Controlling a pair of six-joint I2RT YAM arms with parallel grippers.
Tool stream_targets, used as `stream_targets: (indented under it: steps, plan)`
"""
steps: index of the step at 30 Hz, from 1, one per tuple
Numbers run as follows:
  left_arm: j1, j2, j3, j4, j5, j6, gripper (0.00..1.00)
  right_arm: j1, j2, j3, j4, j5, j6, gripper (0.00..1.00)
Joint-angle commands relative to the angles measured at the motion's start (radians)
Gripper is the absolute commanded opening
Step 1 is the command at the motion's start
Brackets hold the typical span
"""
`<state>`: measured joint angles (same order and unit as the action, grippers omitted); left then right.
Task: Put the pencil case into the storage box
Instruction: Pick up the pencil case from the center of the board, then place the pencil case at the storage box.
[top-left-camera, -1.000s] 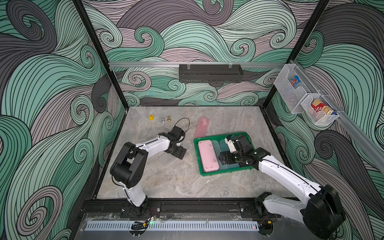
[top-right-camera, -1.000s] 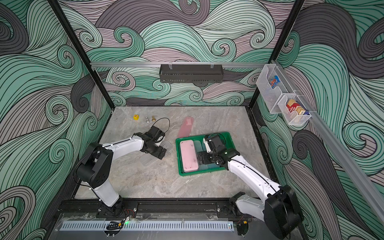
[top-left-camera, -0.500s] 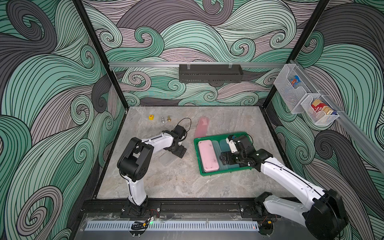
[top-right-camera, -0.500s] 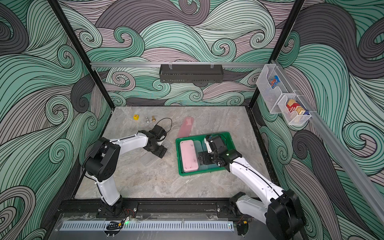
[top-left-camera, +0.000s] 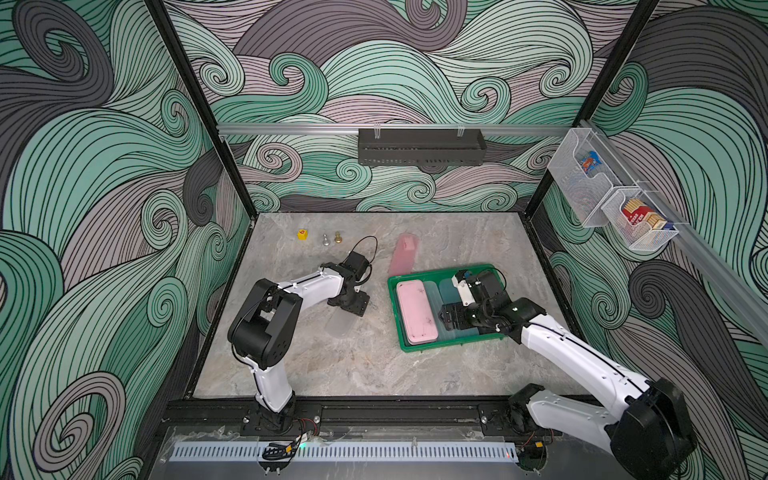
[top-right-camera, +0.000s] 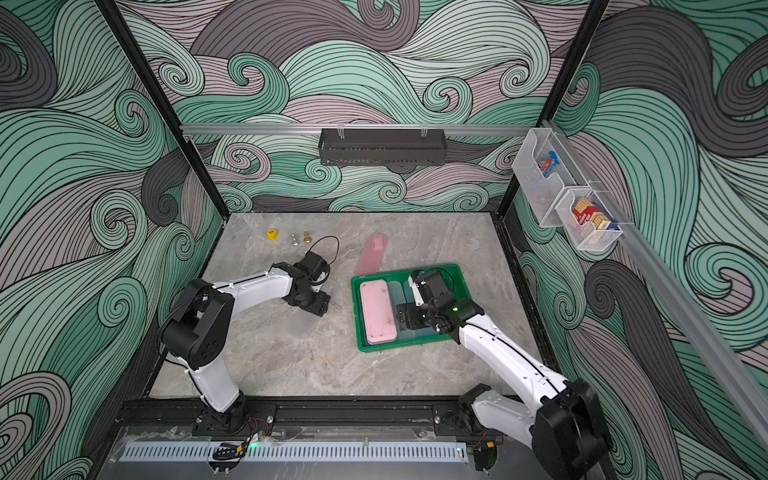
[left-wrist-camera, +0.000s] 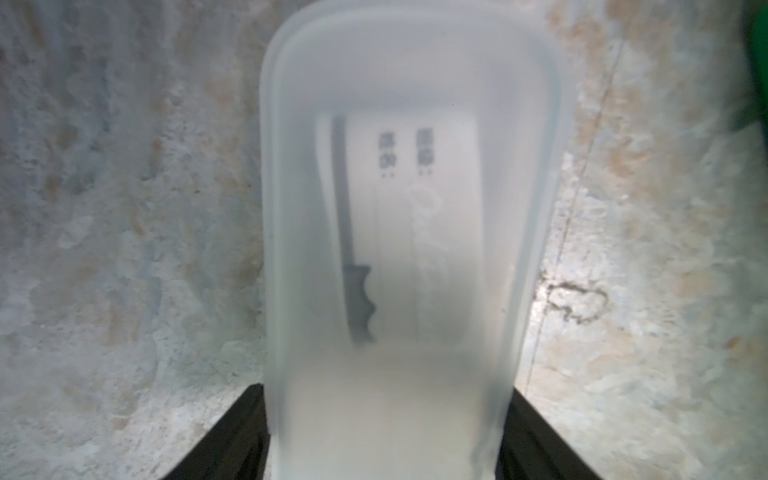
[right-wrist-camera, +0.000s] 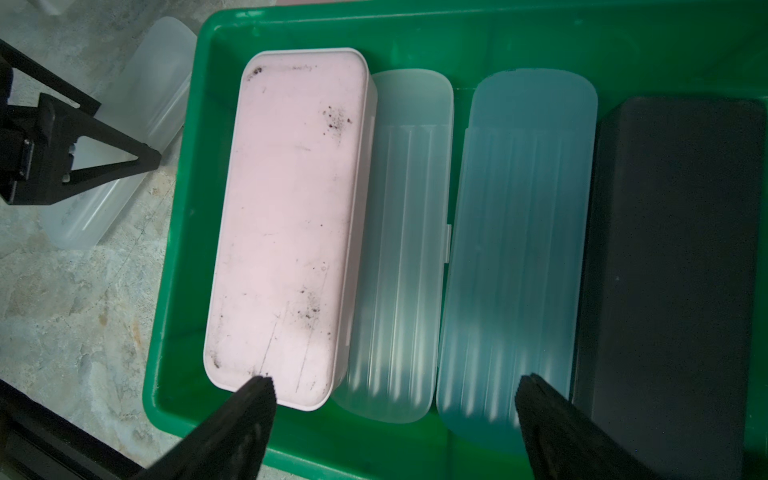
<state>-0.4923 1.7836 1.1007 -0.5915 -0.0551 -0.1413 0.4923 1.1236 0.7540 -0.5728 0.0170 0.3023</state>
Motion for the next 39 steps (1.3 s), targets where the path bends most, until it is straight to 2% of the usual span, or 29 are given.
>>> stream_targets:
  steps: [1, 9, 15, 22, 28, 39]
  plan:
    - [-0.001, -0.024, -0.012, -0.055, 0.056, -0.073, 0.61, -0.01, -0.006, 0.003, -0.021, 0.012, 0.0, 0.93]
    - [-0.001, -0.088, 0.052, -0.166, 0.024, -0.155, 0.62, -0.094, -0.009, 0.002, -0.03, -0.016, -0.006, 0.94]
    - [-0.011, -0.216, 0.077, -0.223, 0.076, -0.265, 0.62, -0.117, -0.008, -0.005, -0.029, -0.023, -0.001, 0.94]
    - [-0.111, -0.289, 0.129, -0.22, 0.099, -0.391, 0.65, -0.157, -0.021, -0.007, -0.028, -0.03, 0.009, 0.94]
    - [-0.227, -0.229, 0.168, -0.097, 0.09, -0.573, 0.66, -0.224, -0.039, 0.0, -0.028, -0.057, 0.015, 0.95]
    - [-0.386, 0.098, 0.429, 0.075, 0.069, -0.753, 0.66, -0.277, -0.071, -0.028, -0.029, -0.082, 0.023, 0.95]
